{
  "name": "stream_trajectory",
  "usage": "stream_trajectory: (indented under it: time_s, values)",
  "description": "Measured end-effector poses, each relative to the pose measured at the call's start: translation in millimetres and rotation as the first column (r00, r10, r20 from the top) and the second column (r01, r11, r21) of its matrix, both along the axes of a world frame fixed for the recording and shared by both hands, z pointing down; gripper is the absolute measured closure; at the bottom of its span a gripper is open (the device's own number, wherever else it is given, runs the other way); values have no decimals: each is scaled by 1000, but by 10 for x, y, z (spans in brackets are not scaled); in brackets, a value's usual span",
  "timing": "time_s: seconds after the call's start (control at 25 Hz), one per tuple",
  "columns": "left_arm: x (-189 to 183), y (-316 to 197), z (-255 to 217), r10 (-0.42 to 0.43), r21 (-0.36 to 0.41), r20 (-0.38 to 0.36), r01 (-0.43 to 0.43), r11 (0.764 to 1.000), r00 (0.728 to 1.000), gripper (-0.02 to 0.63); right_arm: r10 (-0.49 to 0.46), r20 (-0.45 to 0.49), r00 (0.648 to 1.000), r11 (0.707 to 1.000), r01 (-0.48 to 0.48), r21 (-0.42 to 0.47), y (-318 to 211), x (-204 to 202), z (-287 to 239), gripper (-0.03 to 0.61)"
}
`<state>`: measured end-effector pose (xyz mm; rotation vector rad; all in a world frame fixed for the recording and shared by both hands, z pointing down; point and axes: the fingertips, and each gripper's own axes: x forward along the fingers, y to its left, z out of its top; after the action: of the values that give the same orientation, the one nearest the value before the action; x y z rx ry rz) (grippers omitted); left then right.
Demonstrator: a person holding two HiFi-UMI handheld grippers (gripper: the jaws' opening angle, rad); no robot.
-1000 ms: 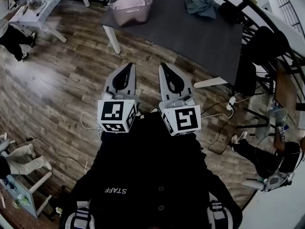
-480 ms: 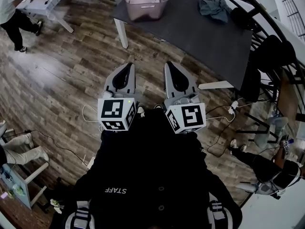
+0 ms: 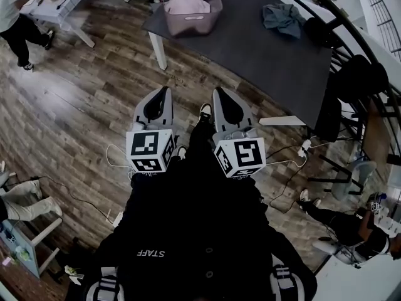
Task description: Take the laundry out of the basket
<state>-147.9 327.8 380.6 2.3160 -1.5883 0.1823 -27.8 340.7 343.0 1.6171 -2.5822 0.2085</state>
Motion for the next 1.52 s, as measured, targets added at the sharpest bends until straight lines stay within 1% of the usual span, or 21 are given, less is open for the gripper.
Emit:
stream_trajectory:
  time_s: [0.12, 0.2, 0.32, 0.44, 0.6, 0.76, 1.0, 1.2, 1.36, 1.52]
  values:
    - [69, -268, 49, 0, 0, 12, 0, 1000, 1000, 614, 4, 3, 1000, 1000, -4, 1, -340, 100, 71, 565]
    - [65, -515, 71, -14, 3, 13, 14, 1000, 1000, 614, 1, 7, 1000, 1000, -1, 5, -638, 146, 105, 565]
    - [58, -973, 56, -47, 8, 15, 47, 999, 999, 614, -8, 10, 1000, 1000, 7, 14, -1137, 224, 91, 565]
    - [129, -1487, -25, -73, 14, 7, 73, 997, 997, 614, -29, 0, 1000, 999, 29, 20, -1652, 320, 16, 565]
    - [397, -2139, -136, -30, 10, -24, 30, 999, 999, 614, -54, -6, 999, 998, 54, 15, -2339, 481, -60, 565]
    - [573, -2691, -126, -37, -5, -12, 37, 999, 999, 614, -73, -11, 997, 997, 73, -8, -2909, 645, -27, 565]
    - [793, -3204, -7, -66, -40, 18, 66, 997, 998, 614, -90, 0, 996, 993, 90, -71, -3452, 900, 159, 565]
    - [950, -3471, 177, -81, -74, 27, 83, 994, 996, 614, -96, 14, 995, 991, 96, -96, -3767, 1042, 286, 565]
    - [974, -3625, 270, -93, -97, 43, 97, 991, 995, 614, -100, 22, 995, 988, 102, -118, -3930, 1077, 389, 565]
    - [967, -3761, 329, -104, -114, 54, 110, 987, 993, 614, -85, 40, 996, 983, 91, -157, -4040, 1086, 505, 565]
